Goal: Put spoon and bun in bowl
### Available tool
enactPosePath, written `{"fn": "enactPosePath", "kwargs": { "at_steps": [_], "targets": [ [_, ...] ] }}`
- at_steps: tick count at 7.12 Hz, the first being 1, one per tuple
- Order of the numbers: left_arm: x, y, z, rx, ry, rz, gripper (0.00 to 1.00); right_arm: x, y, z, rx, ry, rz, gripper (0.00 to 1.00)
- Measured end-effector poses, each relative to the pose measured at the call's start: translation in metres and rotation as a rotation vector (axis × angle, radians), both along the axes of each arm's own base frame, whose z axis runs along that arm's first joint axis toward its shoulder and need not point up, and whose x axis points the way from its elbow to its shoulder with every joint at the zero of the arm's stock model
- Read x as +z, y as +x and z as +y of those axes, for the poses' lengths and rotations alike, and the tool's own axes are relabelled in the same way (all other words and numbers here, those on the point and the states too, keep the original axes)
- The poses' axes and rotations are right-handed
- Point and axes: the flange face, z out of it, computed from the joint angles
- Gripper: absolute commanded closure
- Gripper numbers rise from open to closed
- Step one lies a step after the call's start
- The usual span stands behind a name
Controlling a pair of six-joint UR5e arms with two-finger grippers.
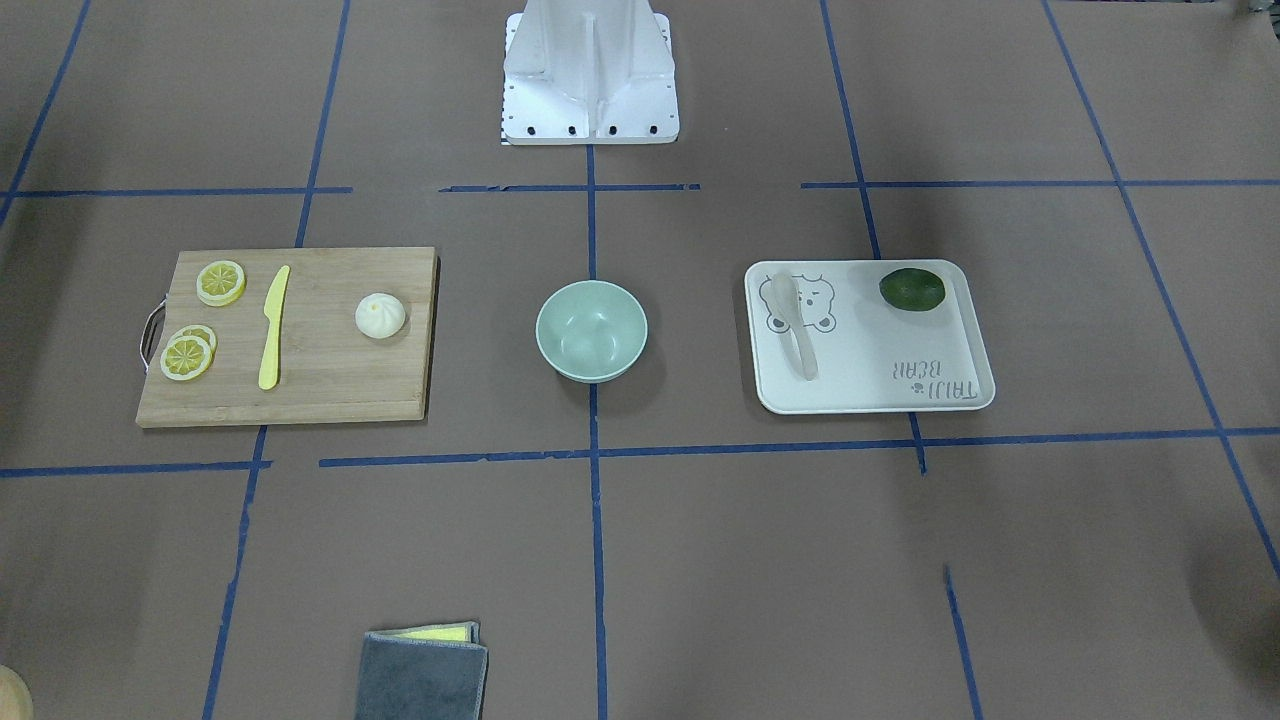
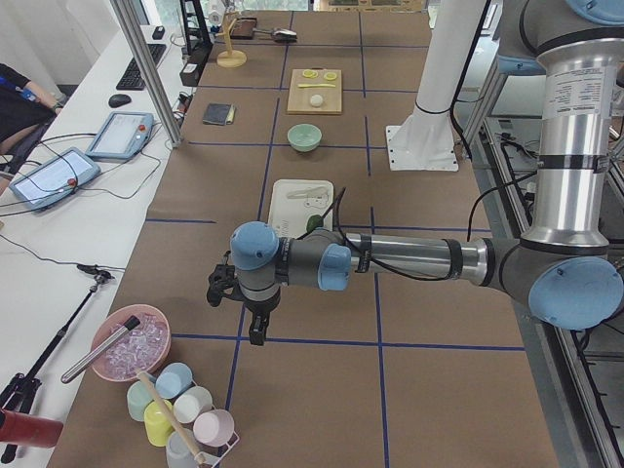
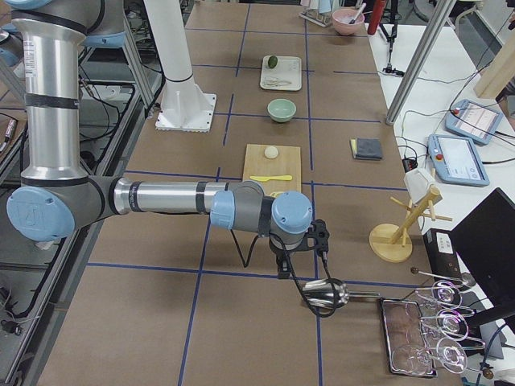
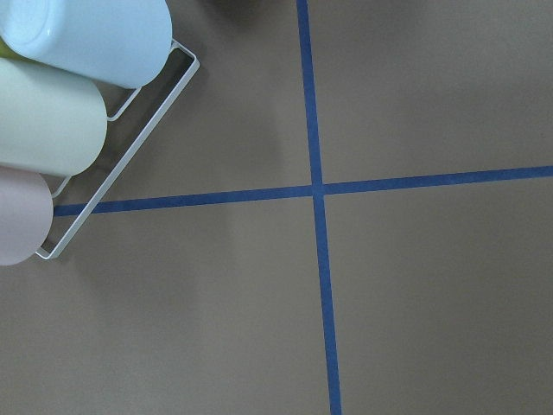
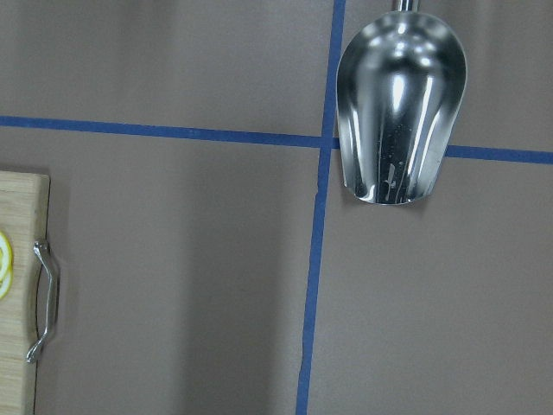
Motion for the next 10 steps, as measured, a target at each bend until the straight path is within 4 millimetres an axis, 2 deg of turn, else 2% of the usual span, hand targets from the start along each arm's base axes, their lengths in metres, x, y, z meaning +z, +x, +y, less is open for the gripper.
{"fn": "enactPosePath", "kwargs": {
  "at_steps": [3,4,5,6,7,10],
  "targets": [
    [-0.005,0.000,-0.002,0.000,0.015,0.002,0.00,-0.008,0.000,-0.007,0.001,0.017,0.000,0.00],
    [-0.017,0.002,-0.007,-0.001,0.043,0.004,0.00,-0.017,0.001,-0.016,0.001,0.035,0.002,0.00],
    [-0.044,0.011,-0.013,0.004,0.096,0.010,0.00,-0.028,0.001,-0.023,0.009,0.048,0.003,0.00],
    [-0.078,0.038,-0.018,0.005,0.146,0.026,0.00,-0.045,0.000,-0.035,0.035,0.046,0.002,0.00],
    [-0.109,0.076,-0.019,-0.007,0.160,0.056,0.00,-0.061,-0.002,-0.047,0.063,0.034,0.001,0.00],
    [-0.178,0.194,-0.013,-0.056,0.127,0.181,0.00,-0.093,-0.022,-0.072,0.051,0.062,-0.004,0.00]
  ]
}}
